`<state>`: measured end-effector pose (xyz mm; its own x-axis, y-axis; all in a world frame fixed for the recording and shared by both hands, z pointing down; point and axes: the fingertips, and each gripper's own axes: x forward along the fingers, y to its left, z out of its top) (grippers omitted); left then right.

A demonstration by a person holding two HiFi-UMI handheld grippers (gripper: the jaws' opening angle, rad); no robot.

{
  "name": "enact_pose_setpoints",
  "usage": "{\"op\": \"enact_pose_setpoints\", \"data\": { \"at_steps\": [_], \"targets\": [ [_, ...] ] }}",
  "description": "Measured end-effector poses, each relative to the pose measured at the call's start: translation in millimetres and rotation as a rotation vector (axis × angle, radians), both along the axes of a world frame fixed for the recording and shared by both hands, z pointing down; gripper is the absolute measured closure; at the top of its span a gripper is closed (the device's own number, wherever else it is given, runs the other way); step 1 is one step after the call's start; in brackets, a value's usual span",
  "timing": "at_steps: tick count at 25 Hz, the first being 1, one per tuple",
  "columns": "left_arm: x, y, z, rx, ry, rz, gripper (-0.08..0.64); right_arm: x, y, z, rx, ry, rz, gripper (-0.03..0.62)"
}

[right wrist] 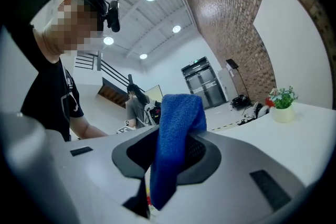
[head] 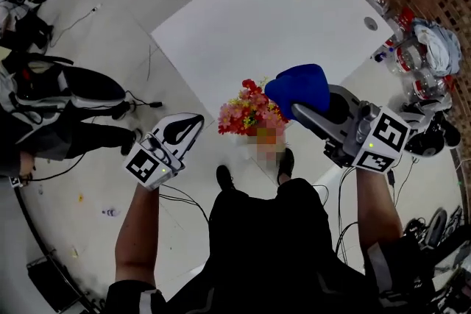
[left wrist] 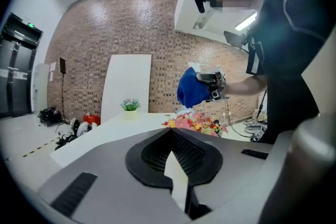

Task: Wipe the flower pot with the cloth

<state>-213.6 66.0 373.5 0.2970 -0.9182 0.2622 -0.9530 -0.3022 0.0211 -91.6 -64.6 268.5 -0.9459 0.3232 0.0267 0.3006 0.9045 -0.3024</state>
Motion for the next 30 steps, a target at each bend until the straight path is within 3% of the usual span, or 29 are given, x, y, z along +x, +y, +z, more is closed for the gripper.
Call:
{"op": "enact_pose_setpoints", "data": {
  "at_steps": [9,14,21,25,30],
  "targets": [
    [-26,4,1,0.020,0.013,0.309,0.560,-7,36,-13,-0.013,-0.023,0.333,0.514],
    [-31,3,-18,0.080,0.035,0.420,0.560,-12,63,-30,-0.001,-0.047,0.373,0.514],
    [-24,-29,-19,0.037,0.013,0.557,0.560,-12,60,-39,0.012,-0.059,0.418,0.514],
    [-20,-42,-7,0.033,0.044,0.675,0.560,-20,63,-34,0.010,-0.036,0.516,0.513],
    [-25,-48,18,0.000,0.054,0.874,0.560,-29,69,-33,0.024,-0.017,0.712,0.513]
  ]
}}
